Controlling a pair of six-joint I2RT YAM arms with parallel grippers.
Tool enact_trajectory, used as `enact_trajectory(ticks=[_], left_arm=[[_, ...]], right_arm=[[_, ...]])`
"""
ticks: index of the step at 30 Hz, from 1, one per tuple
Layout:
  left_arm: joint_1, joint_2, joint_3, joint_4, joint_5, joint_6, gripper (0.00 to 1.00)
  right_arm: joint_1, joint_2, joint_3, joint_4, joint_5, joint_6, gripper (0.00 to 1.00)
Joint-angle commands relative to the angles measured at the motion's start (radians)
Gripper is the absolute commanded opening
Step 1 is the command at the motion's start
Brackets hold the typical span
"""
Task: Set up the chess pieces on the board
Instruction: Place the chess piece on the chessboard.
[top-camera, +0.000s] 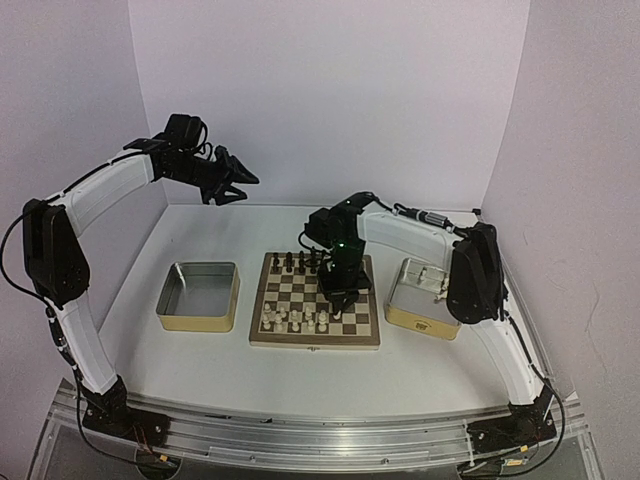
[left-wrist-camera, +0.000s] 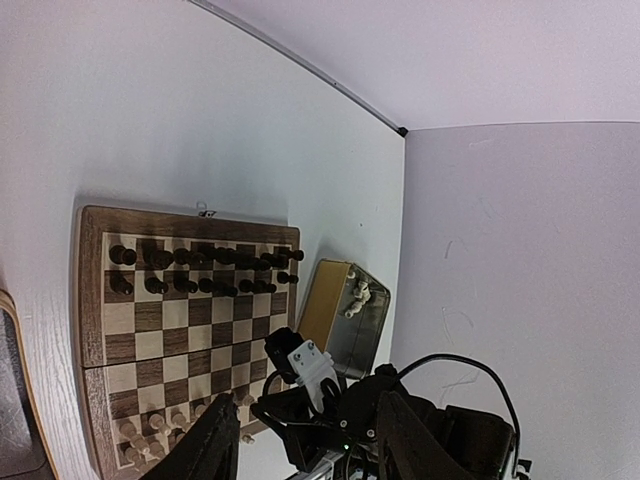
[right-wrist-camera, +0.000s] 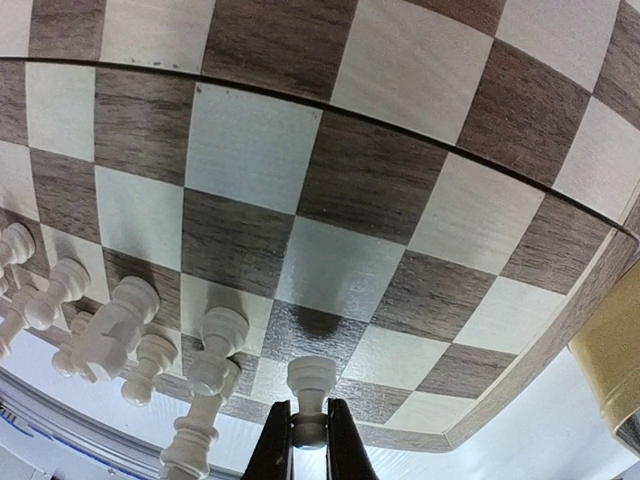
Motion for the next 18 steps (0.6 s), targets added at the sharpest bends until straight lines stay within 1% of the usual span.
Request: enact_trajectory(ticks=[1, 16, 18], left_arm=[[-0.001, -0.008, 0.019, 0.024, 0.0, 0.005, 0.46], [-0.001, -0.017, 0.01, 0.031, -0.001, 0.002, 0.46], [-0.001, -0.018, 0.008, 0.031, 0.0, 0.003, 0.46]], right_arm=[[0.007, 0.032, 0.02, -0.205, -0.012, -0.01, 0.0], [0.006, 0.041, 0.031, -0.198, 0.0, -0.011, 0.0], [0.006, 0.039, 0.032, -0.198, 0.005, -0.01, 0.04]])
